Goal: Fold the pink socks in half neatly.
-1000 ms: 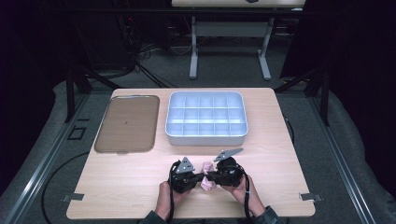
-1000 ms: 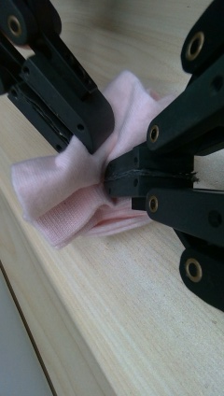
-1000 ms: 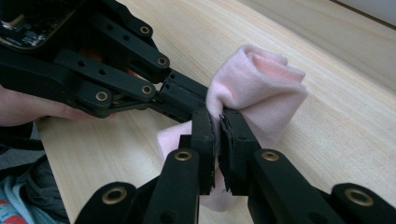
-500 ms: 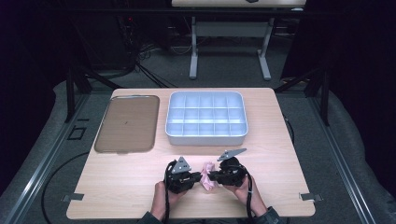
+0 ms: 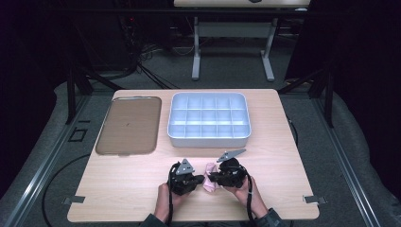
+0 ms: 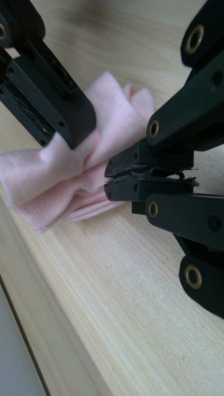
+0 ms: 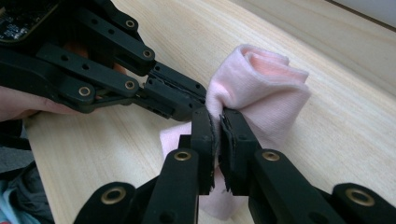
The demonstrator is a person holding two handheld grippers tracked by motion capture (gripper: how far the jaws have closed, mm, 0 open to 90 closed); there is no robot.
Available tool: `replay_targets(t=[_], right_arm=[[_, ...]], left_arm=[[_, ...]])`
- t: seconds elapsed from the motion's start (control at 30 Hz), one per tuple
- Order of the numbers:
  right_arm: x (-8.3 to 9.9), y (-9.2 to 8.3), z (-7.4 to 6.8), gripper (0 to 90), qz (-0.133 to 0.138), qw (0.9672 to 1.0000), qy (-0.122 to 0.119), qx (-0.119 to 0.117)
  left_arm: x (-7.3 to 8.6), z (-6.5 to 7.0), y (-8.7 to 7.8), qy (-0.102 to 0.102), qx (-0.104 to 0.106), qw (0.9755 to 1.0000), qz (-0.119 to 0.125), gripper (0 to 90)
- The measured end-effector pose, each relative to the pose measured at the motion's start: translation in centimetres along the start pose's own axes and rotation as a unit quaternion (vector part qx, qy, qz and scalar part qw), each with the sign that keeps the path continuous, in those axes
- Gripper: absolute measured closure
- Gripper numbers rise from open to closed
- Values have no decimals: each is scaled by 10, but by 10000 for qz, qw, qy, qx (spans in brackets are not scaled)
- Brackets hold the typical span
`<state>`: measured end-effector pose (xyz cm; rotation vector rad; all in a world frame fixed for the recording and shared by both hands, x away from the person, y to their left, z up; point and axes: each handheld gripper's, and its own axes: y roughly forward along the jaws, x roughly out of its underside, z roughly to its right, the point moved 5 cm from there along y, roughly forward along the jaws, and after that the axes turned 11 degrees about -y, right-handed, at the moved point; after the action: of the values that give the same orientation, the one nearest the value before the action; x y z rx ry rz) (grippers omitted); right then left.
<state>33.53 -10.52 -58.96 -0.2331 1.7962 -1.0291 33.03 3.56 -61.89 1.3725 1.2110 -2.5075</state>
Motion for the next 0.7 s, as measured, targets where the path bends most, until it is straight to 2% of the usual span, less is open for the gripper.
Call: replay_targets(t=[0.17, 0.27, 0.4, 0.57, 0.63, 0.7], right_arm=[[-2, 7, -2, 834, -223, 9996, -167, 76], [-2, 8, -2, 832, -293, 9993, -205, 59], [-2, 9, -2, 830, -251, 9995, -185, 86], [-2, 10, -4, 828, -286, 9991, -264, 184], [-2, 10, -4, 828, -290, 9991, -266, 178], [-2, 10, -4, 828, -297, 9990, -260, 189]], left_arm=[[1, 0, -1, -51, 12, 10000, -1, 868], [3, -4, -8, -10, -88, 10000, -6, 873], [-6, -10, -26, -108, -115, 9994, 322, 880], [-26, 4, -30, 155, 64, 9985, 525, 881], [-34, 12, -24, 281, 196, 9983, 479, 879], [-39, 15, -17, 358, 233, 9982, 427, 876]])
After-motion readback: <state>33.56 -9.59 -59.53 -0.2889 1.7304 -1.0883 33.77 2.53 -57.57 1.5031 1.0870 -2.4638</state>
